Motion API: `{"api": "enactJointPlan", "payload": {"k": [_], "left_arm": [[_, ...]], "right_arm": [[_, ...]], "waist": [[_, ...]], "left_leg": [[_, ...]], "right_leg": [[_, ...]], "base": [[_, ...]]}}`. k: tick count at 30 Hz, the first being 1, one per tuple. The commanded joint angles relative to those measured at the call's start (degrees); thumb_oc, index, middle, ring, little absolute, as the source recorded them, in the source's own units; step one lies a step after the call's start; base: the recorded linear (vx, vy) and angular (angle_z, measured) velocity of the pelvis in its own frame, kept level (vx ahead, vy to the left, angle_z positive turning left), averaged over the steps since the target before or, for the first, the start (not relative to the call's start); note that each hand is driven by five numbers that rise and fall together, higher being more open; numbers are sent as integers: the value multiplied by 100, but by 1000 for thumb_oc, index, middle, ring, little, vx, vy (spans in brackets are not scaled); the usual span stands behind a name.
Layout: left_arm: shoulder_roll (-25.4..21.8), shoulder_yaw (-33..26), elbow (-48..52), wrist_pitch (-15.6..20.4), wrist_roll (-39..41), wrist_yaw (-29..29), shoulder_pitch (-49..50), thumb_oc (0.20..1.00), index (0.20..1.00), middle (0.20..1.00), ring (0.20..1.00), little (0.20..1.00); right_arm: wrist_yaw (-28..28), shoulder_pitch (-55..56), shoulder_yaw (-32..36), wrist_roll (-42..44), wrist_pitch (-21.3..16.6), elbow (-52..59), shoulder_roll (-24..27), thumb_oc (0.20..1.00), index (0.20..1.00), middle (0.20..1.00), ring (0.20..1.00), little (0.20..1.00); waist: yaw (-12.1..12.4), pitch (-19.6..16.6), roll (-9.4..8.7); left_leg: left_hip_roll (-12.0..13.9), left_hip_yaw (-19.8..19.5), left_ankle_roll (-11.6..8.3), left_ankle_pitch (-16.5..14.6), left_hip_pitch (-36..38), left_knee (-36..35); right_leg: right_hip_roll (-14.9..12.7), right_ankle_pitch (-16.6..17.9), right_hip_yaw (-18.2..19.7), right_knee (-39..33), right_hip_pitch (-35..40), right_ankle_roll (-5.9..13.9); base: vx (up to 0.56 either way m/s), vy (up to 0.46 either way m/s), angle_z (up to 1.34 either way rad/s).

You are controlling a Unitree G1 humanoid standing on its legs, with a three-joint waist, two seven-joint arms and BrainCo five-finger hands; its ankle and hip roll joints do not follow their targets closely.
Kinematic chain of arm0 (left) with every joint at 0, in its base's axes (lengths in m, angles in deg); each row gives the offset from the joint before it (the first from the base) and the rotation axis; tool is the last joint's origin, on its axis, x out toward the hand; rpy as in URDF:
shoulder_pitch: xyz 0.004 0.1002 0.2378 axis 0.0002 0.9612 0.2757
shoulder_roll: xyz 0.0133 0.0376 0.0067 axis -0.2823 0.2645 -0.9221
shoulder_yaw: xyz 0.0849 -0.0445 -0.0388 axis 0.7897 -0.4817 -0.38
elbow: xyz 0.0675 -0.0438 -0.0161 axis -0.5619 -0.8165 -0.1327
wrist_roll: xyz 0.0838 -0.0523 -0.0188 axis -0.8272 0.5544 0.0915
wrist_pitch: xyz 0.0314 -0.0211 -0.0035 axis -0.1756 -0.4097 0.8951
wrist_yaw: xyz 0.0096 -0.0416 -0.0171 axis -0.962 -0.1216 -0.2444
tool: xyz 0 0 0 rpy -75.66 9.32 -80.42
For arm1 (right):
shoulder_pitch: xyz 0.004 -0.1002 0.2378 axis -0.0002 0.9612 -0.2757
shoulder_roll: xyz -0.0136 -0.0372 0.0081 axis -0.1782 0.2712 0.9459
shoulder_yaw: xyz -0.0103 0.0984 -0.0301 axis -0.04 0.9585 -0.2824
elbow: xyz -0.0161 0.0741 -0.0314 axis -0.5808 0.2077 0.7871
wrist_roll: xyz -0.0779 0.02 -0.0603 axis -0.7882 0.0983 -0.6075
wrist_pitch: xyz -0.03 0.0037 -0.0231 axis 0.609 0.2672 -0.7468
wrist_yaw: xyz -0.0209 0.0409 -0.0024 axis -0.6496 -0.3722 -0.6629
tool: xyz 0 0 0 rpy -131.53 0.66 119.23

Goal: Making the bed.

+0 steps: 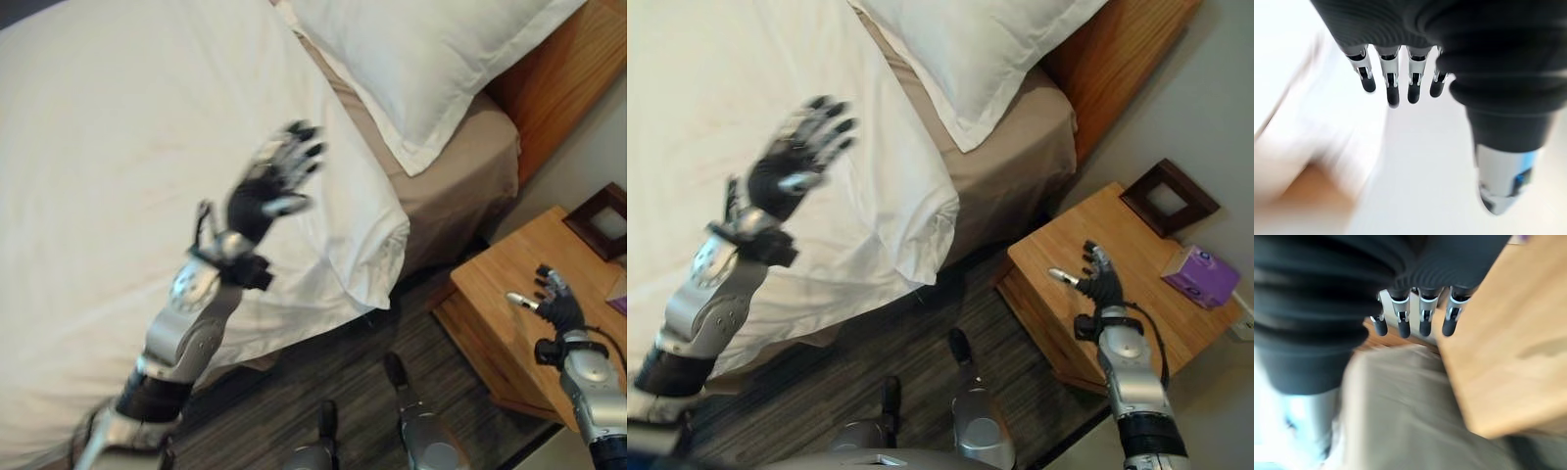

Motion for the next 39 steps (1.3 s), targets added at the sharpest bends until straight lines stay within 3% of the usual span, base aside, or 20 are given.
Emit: {"api": "enactJointPlan", "payload": {"k": [1,6,10,13,16,20,23,24,27,29,33,37,39], "left_arm": [[-378,9,-255,402,-282,-261,164,1000,1000,1000,1000,1000],[-109,-201,-792,240,-304,-512,807,1000,1000,1000,1000,1000],[-48,-20,-786,74,-139,-350,1101,1000,1000,1000,1000,1000],[-45,262,-674,-47,17,-153,1372,1000,1000,1000,1000,1000],[-67,355,-652,-38,136,-68,1419,1000,1000,1000,1000,1000],[-113,479,-710,108,288,-179,1321,1000,1000,1000,1000,1000],[-103,594,-768,145,270,-218,1188,1000,1000,1000,1000,1000],[-76,686,-777,139,233,-189,1097,1000,1000,1000,1000,1000],[51,770,-790,122,208,-154,1005,1000,1000,1000,1000,1000],[326,676,-974,82,164,-101,1009,1000,1000,1000,1000,1000],[484,494,-1036,94,99,-75,1098,1000,1000,1000,1000,1000],[650,261,-1160,80,-92,11,1211,1000,1000,1000,1000,1000],[641,226,-1174,62,-140,34,1266,1000,1000,1000,1000,1000]], "right_arm": [[-136,-897,14,271,-499,205,391,200,200,200,200,200],[89,-2558,-1143,1555,-445,-4,308,200,200,200,200,200],[197,-3517,-1811,1851,-237,-553,151,200,200,200,200,200],[127,-4317,-2121,2021,-159,-1641,-263,200,200,200,200,200],[129,-4711,-2217,2141,-125,-2203,-279,200,200,200,200,200],[54,-5617,-2139,2627,-23,-4161,-206,200,200,200,200,200],[161,-5756,-2025,2793,51,-4892,-71,200,200,200,200,200],[281,-5579,-1743,3019,137,-5543,-12,200,200,200,200,200],[597,-4820,-1414,3056,319,-6159,-153,200,200,200,200,200],[912,-3291,-1087,2803,502,-6407,-766,200,200,200,200,200],[1084,-1965,-694,2616,595,-6599,-1102,200,200,200,200,200],[1131,-220,213,2392,549,-6774,-1035,200,200,200,200,200],[1087,-88,460,2490,478,-6650,-879,200,200,200,200,200]], "waist": [[324,-413,-158],[753,-326,-175],[1028,-250,-146],[1332,-168,-25],[1439,-133,19],[1730,-55,206],[1817,-14,299],[1906,17,417],[1922,25,532],[1749,89,587],[1480,50,534],[725,-36,253],[601,-106,188]], "left_leg": [[-346,-264,64,589,-190,-135],[-437,-376,78,756,-455,-135],[-461,-431,86,840,-548,-135],[-488,-521,108,900,-604,-135],[-510,-542,116,922,-639,-135],[-562,-588,103,997,-775,-135],[-590,-597,104,1022,-830,-135],[-614,-608,108,1051,-880,-135],[-637,-591,127,1064,-911,-135],[-614,-512,164,994,-828,-135],[-591,-478,182,956,-762,-135],[-494,-309,200,772,-490,-135],[-469,-269,207,719,-400,-135]], "right_leg": [[28,-429,-181,112,635,84],[-17,-311,-313,63,471,65],[13,-285,-384,61,413,37],[42,-293,-476,61,408,20],[55,-291,-485,61,377,16],[48,-284,-554,61,270,9],[29,-267,-563,61,215,16],[17,-264,-577,61,165,31],[6,-268,-556,61,121,55],[34,-314,-488,61,186,64],[46,-361,-455,61,240,47],[61,-449,-341,61,425,34],[65,-460,-290,61,494,39]], "base": [[-10,0,18],[-75,-12,29],[-27,-21,20],[-4,-13,8],[-4,2,4],[-8,5,6],[-4,14,7],[0,0,0],[16,11,-1],[82,33,-3],[69,7,-8],[85,18,-5],[46,4,-54]]}}
